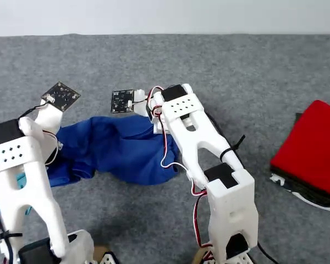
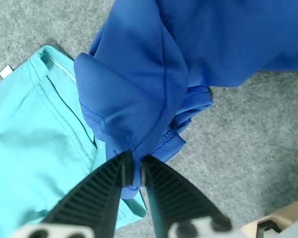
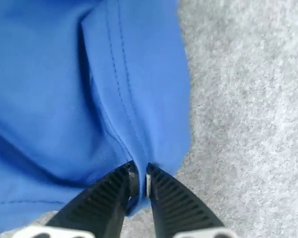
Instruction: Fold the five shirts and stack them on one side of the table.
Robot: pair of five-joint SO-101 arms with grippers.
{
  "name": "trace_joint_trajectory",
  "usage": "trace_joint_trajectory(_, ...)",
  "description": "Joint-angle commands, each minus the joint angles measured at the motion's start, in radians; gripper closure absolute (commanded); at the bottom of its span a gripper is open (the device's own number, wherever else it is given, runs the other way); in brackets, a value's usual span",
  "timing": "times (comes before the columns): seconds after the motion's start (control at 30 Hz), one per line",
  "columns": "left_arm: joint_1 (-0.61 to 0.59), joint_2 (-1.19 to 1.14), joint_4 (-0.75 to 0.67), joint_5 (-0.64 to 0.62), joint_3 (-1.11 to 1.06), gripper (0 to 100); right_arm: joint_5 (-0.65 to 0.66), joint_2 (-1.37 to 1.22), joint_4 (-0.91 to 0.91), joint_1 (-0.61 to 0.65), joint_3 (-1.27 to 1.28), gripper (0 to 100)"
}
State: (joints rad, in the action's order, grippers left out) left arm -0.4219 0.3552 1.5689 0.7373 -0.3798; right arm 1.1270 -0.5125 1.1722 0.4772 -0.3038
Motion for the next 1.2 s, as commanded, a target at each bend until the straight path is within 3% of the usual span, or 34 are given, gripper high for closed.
trace_joint_trajectory(0.0,0.002,0.003,-0.020,0.012,0.002,100,0.020,0.021,-0.012,0.001,-0.057,98.3)
trace_joint_trajectory(0.43,0.002,0.003,-0.021,0.012,0.002,100,0.021,0.022,-0.002,-0.061,-0.133,98.7)
trace_joint_trajectory(0.93,0.003,0.012,-0.038,0.008,0.059,100,0.021,0.021,0.346,-0.094,-0.655,98.8)
trace_joint_trajectory(1.17,0.025,0.011,-0.037,0.006,0.071,100,0.017,-0.090,0.452,-0.077,-0.640,98.7)
